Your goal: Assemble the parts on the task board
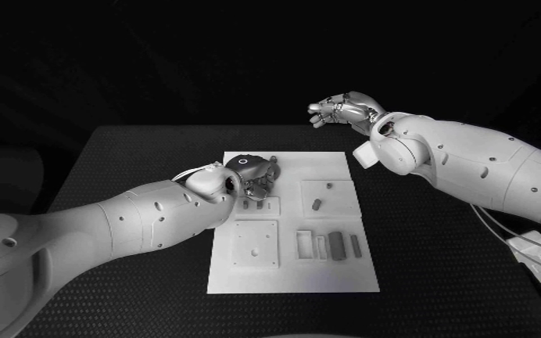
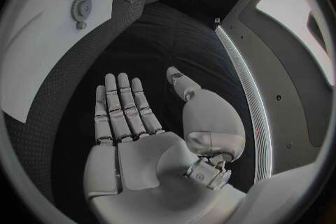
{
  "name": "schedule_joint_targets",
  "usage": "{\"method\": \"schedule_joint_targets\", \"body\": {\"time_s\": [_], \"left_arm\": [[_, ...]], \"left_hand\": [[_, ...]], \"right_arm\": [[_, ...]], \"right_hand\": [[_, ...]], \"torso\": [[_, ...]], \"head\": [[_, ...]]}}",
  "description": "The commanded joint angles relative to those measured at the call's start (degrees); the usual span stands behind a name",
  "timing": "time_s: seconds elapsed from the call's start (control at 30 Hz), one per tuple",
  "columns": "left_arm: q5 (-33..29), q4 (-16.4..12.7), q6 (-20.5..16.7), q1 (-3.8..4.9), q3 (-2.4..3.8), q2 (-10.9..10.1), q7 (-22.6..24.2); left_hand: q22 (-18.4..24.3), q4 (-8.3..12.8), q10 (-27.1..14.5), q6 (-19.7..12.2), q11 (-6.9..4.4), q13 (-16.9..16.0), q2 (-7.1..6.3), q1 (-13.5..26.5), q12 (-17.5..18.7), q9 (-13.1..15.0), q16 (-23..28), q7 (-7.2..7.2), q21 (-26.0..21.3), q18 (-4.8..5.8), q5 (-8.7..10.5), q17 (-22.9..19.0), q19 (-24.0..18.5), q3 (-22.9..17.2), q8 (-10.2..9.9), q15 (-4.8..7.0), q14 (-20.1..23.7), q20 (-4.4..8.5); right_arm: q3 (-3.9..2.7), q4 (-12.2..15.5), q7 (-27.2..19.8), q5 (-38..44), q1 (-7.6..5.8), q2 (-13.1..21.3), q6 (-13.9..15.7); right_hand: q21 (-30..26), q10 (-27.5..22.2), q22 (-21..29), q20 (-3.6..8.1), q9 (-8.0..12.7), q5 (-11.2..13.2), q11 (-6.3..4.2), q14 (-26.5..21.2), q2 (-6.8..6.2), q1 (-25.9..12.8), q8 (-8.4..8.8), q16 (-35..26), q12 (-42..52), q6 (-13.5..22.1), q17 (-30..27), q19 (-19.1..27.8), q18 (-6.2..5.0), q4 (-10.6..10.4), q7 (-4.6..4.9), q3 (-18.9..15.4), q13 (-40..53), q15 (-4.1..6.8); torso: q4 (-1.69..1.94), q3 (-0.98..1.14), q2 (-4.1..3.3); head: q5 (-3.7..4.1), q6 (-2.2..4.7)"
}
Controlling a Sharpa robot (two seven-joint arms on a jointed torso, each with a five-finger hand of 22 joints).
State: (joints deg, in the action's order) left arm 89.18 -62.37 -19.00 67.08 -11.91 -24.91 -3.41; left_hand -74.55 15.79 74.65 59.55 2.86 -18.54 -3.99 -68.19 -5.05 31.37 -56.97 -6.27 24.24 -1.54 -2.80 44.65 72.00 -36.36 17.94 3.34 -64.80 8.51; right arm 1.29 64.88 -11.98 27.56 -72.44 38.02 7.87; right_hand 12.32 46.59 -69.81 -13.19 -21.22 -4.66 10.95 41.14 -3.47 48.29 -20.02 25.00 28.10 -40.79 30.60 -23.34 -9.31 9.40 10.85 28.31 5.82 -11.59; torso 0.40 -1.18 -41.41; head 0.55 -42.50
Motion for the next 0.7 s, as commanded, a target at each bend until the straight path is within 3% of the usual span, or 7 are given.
{"method": "schedule_joint_targets", "body": {"time_s": [0.03, 0.2, 0.37, 0.47, 0.7], "left_arm": [[-3.8, -0.9, -1.3, -0.55, 0.06, -0.9, 1.4], [-7.4, -1.6, -2.6, -0.55, 1.52, -1.7, 2.6], [-9.2, -2.5, -2.3, -0.54, 3.70, -2.7, 3.1], [-9.6, -3.2, -1.4, -0.52, 4.52, -3.5, 3.2], [-11.7, -5.3, 2.3, -0.41, 5.31, -5.8, 4.3]], "left_hand": [[-0.2, 0.2, 0.5, 0.5, 0.10, -0.2, 0.85, 0.1, -0.3, 0.2, -0.3, 0.02, 0.3, -4.04, -0.14, 0.2, 0.5, -0.1, 0.3, -0.10, -0.6, 0.12], [-0.4, 0.3, 0.6, 0.6, -0.01, -0.4, 0.88, 0.1, -0.1, 0.2, -0.4, 0.04, 0.4, -4.09, -0.17, 0.7, 1.1, -0.1, 0.3, 0.05, -1.2, 0.33], [-0.5, 0.3, 0.6, 0.6, -0.02, -0.4, 0.91, 0.1, -0.1, 0.2, -0.4, 0.04, 0.4, -4.09, -0.19, 0.7, 1.1, -0.1, 0.3, 0.06, -1.3, 0.35], [-0.5, 0.3, 0.6, 0.6, -0.02, -0.4, 0.91, 0.1, -0.1, 0.2, -0.4, 0.04, 0.4, -4.09, -0.19, 0.7, 1.1, -0.1, 0.3, 0.06, -1.3, 0.35], [-0.5, 0.3, 0.6, 0.6, -0.02, -0.4, 0.91, 0.1, -0.1, 0.2, -0.4, 0.04, 0.4, -4.09, -0.19, 0.7, 1.1, -0.1, 0.3, 0.06, -1.3, 0.35]], "right_arm": [[-0.02, 0.1, -0.8, 0.3, 0.03, 0.1, -0.6], [-0.02, 0.1, -0.8, 0.3, 0.03, 0.1, -0.6], [-0.02, 0.2, -0.8, 0.3, 0.03, 0.2, -0.6], [-0.02, 0.2, -0.8, 0.3, 0.03, 0.3, -0.6], [-0.02, 0.1, -0.8, 0.3, 0.04, 0.3, -0.6]], "right_hand": [[-0.3, -0.1, -0.1, 0.05, 0.1, 0.1, 0.10, -0.3, -0.01, 0.5, -0.24, -0.4, -0.1, 0.5, 0.1, -0.3, 0.90, -0.1, 2.26, -0.2, -0.1, -0.11], [-0.3, -0.1, -0.1, 0.05, 0.1, 0.1, 0.10, -0.3, 0.00, 0.5, -0.24, -0.4, -0.1, 0.5, 0.1, -0.3, 0.90, -0.1, 2.25, -0.2, -0.1, -0.11], [-0.4, -0.1, -0.1, 0.05, 0.1, 0.1, 0.10, -0.3, 0.00, 0.5, -0.25, -0.4, -0.1, 0.5, 0.1, -0.3, 0.90, -0.1, 2.25, -0.2, -0.1, -0.11], [-0.4, -0.1, -0.1, 0.05, 0.1, 0.1, 0.10, -0.3, 0.00, 0.5, -0.25, -0.4, -0.1, 0.5, 0.1, -0.3, 0.90, -0.1, 2.25, -0.2, -0.1, -0.11], [-0.4, -0.1, -0.1, 0.05, 0.1, 0.1, 0.10, -0.3, 0.00, 0.5, -0.25, -0.4, -0.1, 0.5, 0.1, -0.3, 0.90, -0.1, 2.25, -0.2, -0.1, -0.11]], "torso": [[0.05, 0.00, 0.03], [0.04, 0.00, -0.01], [0.05, -0.01, 0.03], [0.09, 0.00, 0.05], [0.13, 0.04, 0.07]], "head": [[0.05, 0.12], [0.09, 0.29], [0.12, 0.35], [0.12, 0.38], [0.04, 0.34]]}}
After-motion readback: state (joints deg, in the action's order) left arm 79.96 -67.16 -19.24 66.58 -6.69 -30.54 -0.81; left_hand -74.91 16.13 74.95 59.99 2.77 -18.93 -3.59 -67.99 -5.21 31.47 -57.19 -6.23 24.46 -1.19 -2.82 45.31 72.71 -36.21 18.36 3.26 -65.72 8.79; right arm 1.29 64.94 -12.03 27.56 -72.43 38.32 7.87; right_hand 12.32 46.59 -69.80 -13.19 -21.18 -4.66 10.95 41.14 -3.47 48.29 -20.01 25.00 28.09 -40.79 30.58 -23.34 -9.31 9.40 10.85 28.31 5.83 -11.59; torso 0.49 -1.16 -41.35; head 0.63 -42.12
